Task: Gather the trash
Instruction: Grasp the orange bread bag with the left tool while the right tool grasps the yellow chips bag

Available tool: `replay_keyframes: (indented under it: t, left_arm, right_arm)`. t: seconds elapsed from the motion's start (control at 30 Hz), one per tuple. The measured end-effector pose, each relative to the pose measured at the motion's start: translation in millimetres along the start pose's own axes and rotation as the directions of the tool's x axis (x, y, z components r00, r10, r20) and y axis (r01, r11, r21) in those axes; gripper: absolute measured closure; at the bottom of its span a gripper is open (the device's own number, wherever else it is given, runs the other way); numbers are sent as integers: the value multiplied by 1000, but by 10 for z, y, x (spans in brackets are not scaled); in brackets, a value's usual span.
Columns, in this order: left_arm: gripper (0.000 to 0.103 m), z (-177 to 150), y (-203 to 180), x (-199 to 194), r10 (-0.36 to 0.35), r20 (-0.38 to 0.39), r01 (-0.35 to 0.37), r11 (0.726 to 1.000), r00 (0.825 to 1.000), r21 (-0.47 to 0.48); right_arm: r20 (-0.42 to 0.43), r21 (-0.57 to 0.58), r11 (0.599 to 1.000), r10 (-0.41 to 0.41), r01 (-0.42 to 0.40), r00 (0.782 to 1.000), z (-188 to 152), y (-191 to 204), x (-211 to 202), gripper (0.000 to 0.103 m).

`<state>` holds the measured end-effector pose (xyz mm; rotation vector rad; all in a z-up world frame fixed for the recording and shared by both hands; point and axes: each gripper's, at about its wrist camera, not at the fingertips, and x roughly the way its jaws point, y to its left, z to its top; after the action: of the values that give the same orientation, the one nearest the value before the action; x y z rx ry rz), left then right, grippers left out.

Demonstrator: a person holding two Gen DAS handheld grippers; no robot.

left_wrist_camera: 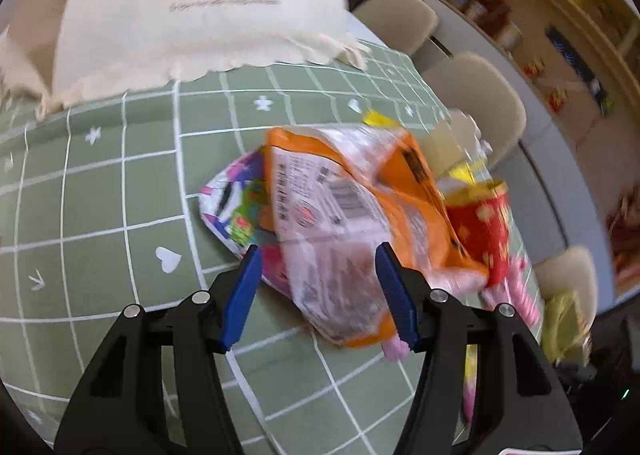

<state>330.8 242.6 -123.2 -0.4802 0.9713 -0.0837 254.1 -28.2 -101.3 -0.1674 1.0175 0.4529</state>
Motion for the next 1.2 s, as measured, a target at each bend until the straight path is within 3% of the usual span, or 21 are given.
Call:
replay_keyframes:
  t: [0.13, 0.17, 0.2, 0.27, 0.37, 0.73, 0.77, 0.8, 0.83, 0.87, 0.97, 1.03, 1.07, 1.2]
  left_arm:
    - [48, 52, 46, 86, -36, -6, 35, 998, 999, -60]
    - [59, 71, 16, 93, -38, -8, 37, 998, 999, -49]
    - [77, 86, -20, 94, -37, -11, 37, 999, 999, -36]
    - [91, 122, -82, 54, -28, -7, 28, 999, 1000, -28]
    - [98, 148, -194, -93, -46, 8, 46, 999, 999, 5]
    - [101, -48, -790, -1072, -133, 124, 115, 982, 983, 147]
    - [101, -95, -842, -1149, -138, 129, 117, 980, 982, 160]
    - [101, -129, -876, -1198, -143, 129, 120, 978, 981, 170]
    - [101, -168, -901, -1238, -148, 125, 124, 976, 981, 177]
    - [101, -210, -913, -1270, -152, 117, 129, 975, 981, 180]
    - [101, -351, -892, -1280, -157, 69, 144, 976, 985, 163]
    - [101, -484, -859, -1268, -159, 29, 152, 975, 987, 160]
    - [101, -550, -851, -1260, -151, 18, 146, 975, 988, 168]
    - [101, -794, -735, -1140, -95, -35, 100, 975, 995, 201]
  right_arm:
    - [14, 55, 998, -21, 20, 1000, -76, -68, -41, 98]
    - [22, 75, 997, -26, 24, 999, -90, -80, -63, 98]
    - [28, 86, 996, -30, 27, 999, -101, -86, -88, 98]
    - [42, 96, 995, -40, 35, 998, -114, -79, -151, 98]
    - [72, 101, 993, -66, 58, 995, -115, -86, -307, 98]
    - [235, 213, 975, -110, 60, 966, -325, -198, -1130, 98]
    - [229, 218, 975, -93, 42, 969, -347, -211, -1138, 98]
    - [202, 214, 977, -42, -3, 979, -364, -220, -1106, 98]
    - [142, 200, 976, 61, -89, 988, -376, -229, -992, 98]
    - [121, 188, 976, 89, -111, 989, -378, -222, -927, 97]
    - [83, 80, 995, 58, -64, 995, -349, -96, -718, 95]
    - [102, 66, 996, 49, -56, 994, -286, -95, -630, 81]
    - [106, 85, 994, 55, -64, 993, -255, -126, -573, 66]
    - [66, 129, 990, 46, -54, 997, -98, -241, -234, 62]
